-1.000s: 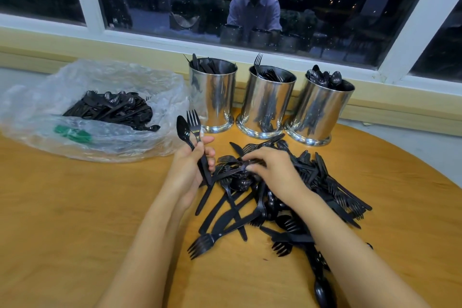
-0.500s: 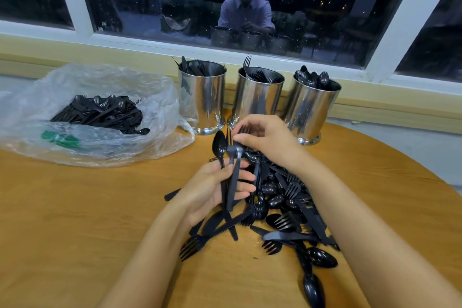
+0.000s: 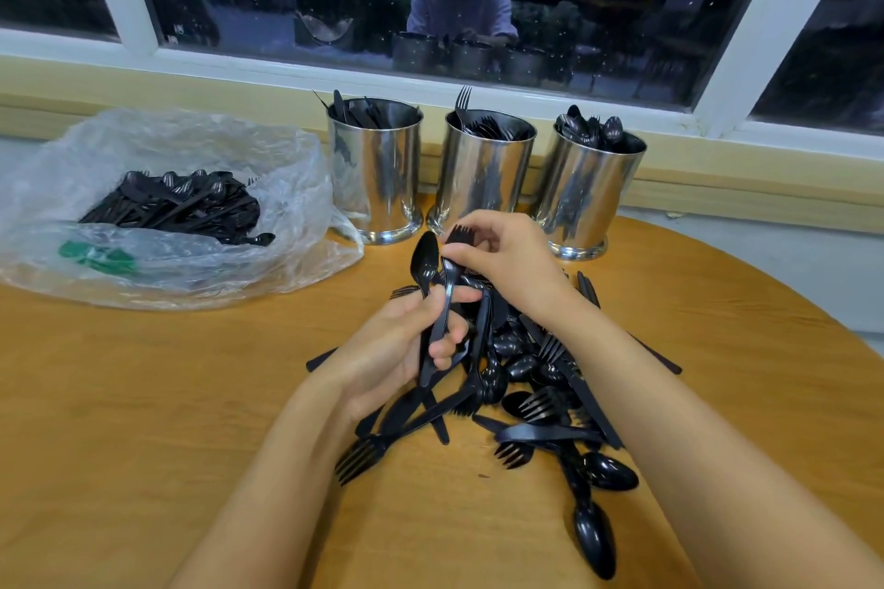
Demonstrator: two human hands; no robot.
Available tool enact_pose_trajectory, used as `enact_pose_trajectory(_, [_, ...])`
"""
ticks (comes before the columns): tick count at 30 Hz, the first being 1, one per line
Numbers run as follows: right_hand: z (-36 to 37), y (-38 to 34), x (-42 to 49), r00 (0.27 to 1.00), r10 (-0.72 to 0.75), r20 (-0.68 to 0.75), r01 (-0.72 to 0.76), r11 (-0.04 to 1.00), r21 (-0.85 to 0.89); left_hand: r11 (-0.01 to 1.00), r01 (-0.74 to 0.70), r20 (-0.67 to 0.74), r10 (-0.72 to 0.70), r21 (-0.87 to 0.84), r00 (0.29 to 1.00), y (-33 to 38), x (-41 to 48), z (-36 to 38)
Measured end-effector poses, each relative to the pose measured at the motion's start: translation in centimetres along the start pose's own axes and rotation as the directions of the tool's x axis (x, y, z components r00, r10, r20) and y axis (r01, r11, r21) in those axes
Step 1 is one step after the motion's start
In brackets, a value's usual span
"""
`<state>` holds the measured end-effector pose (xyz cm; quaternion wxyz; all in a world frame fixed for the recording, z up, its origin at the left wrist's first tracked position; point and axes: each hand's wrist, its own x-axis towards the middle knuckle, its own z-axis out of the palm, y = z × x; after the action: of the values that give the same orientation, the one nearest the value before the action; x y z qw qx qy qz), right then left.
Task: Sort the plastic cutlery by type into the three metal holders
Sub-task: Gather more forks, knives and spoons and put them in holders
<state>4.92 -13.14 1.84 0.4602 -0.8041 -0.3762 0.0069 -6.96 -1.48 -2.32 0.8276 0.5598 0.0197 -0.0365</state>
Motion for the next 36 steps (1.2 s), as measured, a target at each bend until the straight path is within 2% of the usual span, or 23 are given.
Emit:
enact_pose_trajectory(3, [0.4, -0.5, -0.4, 0.999, -0.033, -0.028, 0.032, 0.999, -0.012, 0.994, -0.04, -0.03, 0.043, 0.098, 0.999, 0.0, -0.1, 0.0])
enact_pose_trajectory(5, [0.6, -0.7, -0.5, 0.999, -0.034, -0.032, 0.034, 0.999, 0.007, 0.991, -0.068, -0.101, 0.079, 0.113, 0.992, 0.1, -0.1, -0.1])
enact_pose_trajectory(8, [0.3, -0.6, -1.1, 0.998, -0.016, -0.066, 0.019, 0.998, 0.053, 0.989, -0.134, -0.253, 0.145, 0.06, 0.956, 0.5, 0.0, -0.8])
enact_pose_trajectory(10, [0.0, -0.3, -2.2, 0.999, -0.006, -0.053, 0.007, 1.0, 0.019, 0.982, -0.187, -0.351, 0.182, 0.019, 0.918, 0.8, 0.1, -1.7])
enact_pose_trajectory(15, [0.7, 1.8, -5.6, 0.97, 0.06, 0.237, -0.028, 0.99, -0.136, 0.971, -0.236, -0.515, 0.186, -0.034, 0.837, 0.8, 0.5, -2.9])
enact_pose_trajectory(18, [1.9, 2.8, -6.4, 0.925, 0.059, 0.375, 0.059, 0.953, -0.296, 0.967, -0.245, -0.559, 0.168, -0.064, 0.812, 0.6, 0.7, -3.1])
enact_pose_trajectory(23, [3.2, 3.1, -6.2, 0.888, 0.097, 0.45, 0.114, 0.901, -0.419, 0.959, -0.274, -0.606, 0.175, -0.075, 0.776, 0.7, 0.6, -3.4])
enact_pose_trajectory(28, [3.3, 2.5, -5.5, 0.864, -0.036, 0.502, 0.297, 0.842, -0.451, 0.952, -0.29, -0.604, 0.176, -0.095, 0.777, 0.9, 0.5, -3.3])
enact_pose_trajectory(30, [2.9, 2.4, -5.2, 0.882, -0.109, 0.459, 0.312, 0.865, -0.393, 0.95, -0.293, -0.598, 0.174, -0.106, 0.783, 1.0, 0.4, -3.3])
enact_pose_trajectory(32, [2.3, 1.9, -4.9, 0.936, -0.155, 0.316, 0.248, 0.927, -0.28, 0.947, -0.294, -0.583, 0.167, -0.129, 0.795, 1.1, 0.3, -3.4])
enact_pose_trajectory(34, [1.4, 0.8, -4.4, 0.984, -0.136, 0.113, 0.148, 0.984, -0.099, 0.943, -0.293, -0.556, 0.162, -0.155, 0.816, 1.2, 0.3, -3.4])
enact_pose_trajectory(36, [0.3, -0.4, -3.7, 0.998, -0.04, -0.038, 0.045, 0.989, 0.14, 0.957, -0.264, -0.527, 0.163, -0.121, 0.834, 1.1, 0.3, -3.2])
